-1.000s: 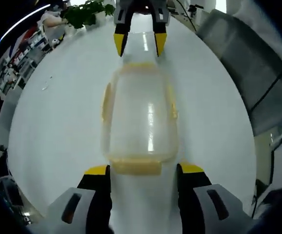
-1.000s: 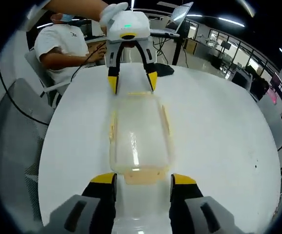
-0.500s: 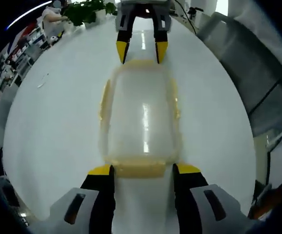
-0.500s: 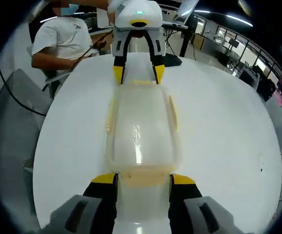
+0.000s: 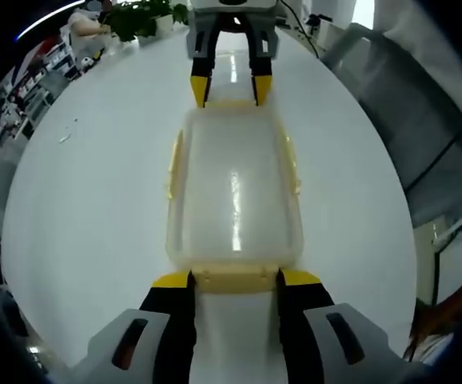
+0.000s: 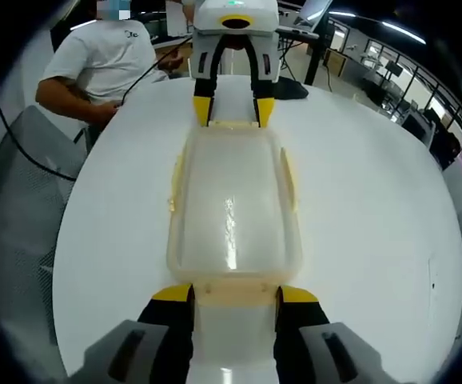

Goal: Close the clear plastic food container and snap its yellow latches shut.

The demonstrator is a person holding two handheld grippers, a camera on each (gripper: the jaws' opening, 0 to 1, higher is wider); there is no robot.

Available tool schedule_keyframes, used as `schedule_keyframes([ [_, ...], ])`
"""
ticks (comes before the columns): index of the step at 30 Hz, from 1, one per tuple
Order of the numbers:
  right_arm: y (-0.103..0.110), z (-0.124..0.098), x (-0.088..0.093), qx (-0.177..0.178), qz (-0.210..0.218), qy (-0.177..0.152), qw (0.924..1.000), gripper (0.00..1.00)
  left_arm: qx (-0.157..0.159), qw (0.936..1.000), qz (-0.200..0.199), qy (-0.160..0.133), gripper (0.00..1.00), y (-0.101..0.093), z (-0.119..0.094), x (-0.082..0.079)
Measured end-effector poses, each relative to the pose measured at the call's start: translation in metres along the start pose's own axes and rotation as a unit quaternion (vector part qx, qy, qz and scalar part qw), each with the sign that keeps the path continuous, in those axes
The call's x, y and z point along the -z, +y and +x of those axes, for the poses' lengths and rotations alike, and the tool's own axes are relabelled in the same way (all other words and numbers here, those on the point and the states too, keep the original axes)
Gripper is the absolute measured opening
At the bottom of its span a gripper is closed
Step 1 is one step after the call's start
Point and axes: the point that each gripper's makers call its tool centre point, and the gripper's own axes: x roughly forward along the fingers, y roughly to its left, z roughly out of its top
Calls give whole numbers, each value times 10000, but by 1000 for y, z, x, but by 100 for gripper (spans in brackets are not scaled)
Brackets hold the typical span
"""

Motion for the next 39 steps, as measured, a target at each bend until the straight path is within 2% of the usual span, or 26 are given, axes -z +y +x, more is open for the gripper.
schedule_keyframes([
  [3, 0, 0, 0, -13, -13, 39, 10000, 37, 3, 10000, 22, 64, 39, 1, 0, 0],
  [11, 1, 0, 0, 13, -6, 60, 10000, 37, -30, 10000, -84, 7, 38, 0, 0, 2],
  [13, 0, 1, -1, 11, -22, 43, 10000, 36, -45, 10000, -28, 77, 38, -2, 0, 1],
  [17, -1, -2, -3, 145, -130, -27, 9998, 36, -95, 9999, 21, 67, 37, -2, -3, 4],
  [20, 5, -6, -9, -2, -76, -104, 9999, 36, -49, 9999, 56, 135, 37, -7, -10, 4],
  [26, 7, -23, -20, 52, -113, -184, 9998, 36, -131, 9998, 3, 153, 37, -10, -30, -1],
  [29, 14, -33, -24, -76, -41, -200, 9998, 36, -114, 9998, -17, 153, 37, -16, -40, -7],
  [39, 16, -79, -30, -35, -213, -388, 9990, 36, -144, 9998, -4, 156, 37, -18, -67, -35],
])
